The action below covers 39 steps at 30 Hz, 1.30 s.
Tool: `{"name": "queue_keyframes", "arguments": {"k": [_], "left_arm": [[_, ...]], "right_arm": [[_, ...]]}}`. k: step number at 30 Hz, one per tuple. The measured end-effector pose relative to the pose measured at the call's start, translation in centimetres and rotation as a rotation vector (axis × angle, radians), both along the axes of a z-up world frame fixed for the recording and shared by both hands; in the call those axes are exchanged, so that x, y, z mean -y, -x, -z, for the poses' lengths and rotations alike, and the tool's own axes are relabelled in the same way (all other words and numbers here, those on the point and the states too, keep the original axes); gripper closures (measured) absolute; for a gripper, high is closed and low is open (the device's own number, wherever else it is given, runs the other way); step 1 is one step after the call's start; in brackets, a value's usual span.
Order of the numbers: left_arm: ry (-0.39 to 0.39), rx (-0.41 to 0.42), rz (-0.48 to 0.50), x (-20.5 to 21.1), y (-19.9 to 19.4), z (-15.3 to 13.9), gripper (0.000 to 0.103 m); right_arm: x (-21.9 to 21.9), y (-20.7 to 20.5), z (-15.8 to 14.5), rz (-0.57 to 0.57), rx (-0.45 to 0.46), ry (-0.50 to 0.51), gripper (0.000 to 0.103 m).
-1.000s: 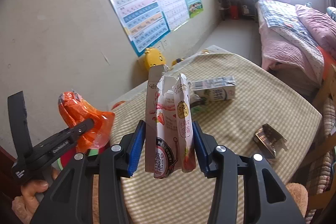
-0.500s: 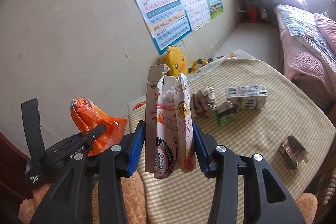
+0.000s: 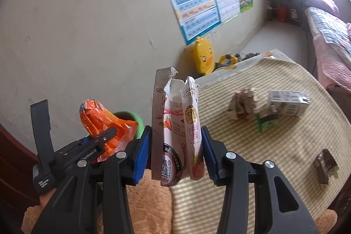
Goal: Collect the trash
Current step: 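Carry the orange bag and pink-white pouch toward the red bucket, then open the left gripper over the bucket while the right drops the pouch in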
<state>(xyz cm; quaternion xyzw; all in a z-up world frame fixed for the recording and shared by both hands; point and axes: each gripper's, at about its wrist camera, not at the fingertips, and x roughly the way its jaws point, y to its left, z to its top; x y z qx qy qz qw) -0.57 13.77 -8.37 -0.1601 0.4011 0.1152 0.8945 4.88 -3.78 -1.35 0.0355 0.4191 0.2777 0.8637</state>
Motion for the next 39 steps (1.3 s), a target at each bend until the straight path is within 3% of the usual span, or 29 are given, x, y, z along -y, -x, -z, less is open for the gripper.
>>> {"name": "queue_keyframes", "arguments": {"k": [18,39], "left_arm": [[0.01,-0.079,-0.124,-5.6,1.7,3.1,0.067],[0.035,-0.126,-0.185,-8.6,1.8,5.5,0.067]], "right_arm": [[-8.1,0.2,2.1,-0.165,-0.06,0.023,0.059],[-14.7,-0.9,2.8,-0.3,-0.092,0.019,0.059]]}}
